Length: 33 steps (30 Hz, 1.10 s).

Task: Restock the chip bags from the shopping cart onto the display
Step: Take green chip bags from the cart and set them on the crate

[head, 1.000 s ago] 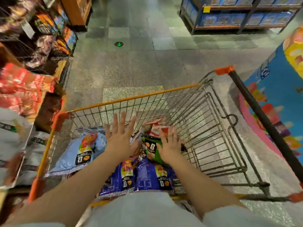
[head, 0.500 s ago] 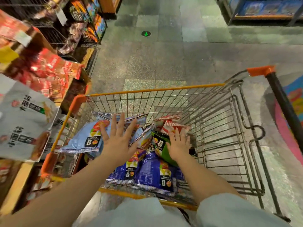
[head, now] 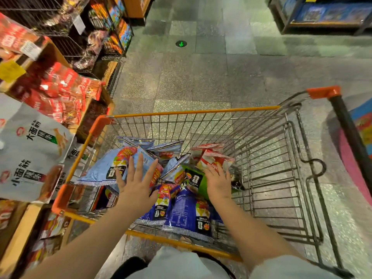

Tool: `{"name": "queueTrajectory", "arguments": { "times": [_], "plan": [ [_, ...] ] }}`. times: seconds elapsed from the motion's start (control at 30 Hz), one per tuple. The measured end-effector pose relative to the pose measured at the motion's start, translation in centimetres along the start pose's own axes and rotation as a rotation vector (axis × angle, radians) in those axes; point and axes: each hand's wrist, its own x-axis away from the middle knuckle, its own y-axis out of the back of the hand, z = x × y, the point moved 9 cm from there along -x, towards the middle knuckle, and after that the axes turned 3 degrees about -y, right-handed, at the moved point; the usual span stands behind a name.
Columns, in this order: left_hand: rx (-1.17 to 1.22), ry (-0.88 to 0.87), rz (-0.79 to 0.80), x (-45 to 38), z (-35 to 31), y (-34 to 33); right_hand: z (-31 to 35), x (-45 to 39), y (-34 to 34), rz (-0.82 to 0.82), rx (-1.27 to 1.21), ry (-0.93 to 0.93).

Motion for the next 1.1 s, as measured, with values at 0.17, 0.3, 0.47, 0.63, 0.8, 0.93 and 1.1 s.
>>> {"name": "queueTrajectory", "arguments": {
  "times": [0.17,0.3,0.47,0.63,0.8,0.93,1.1],
  "plan": [
    [0.048,0.011,0.108,-0.8,0.9,0.0,4.8,1.9,6.8,-0.453,-0.043,0.51],
    [0.084,-0.007,0.127,-1.7,2.8,0.2,7.9,3.1,8.1,-0.448,0.123,0.977],
    [0.035,-0.07,0.226,-2.0,4.2,-1.2,4.5,-1.1,6.8,-0.131,0.306,0.61],
    [-0.089,-0.255,0.233,-5.3,3.2,-2.1,2.2,-0.9,5.2,-0.061,0.141,0.117],
    [-0.213,-0.474,0.317,-9.1,0.6,-3.7,4.0,2.3,3.2,-0.031,-0.039,-0.144],
    [-0.291,-0.654,0.387,-11.7,-2.2,-4.8,7.7,4.3,2.2,-0.041,-0.217,-0.198],
    [-0.226,-0.932,0.455,-12.0,-7.3,-6.5,7.0,5.7,-0.4,0.213,-0.306,-0.352]
  ]
}}
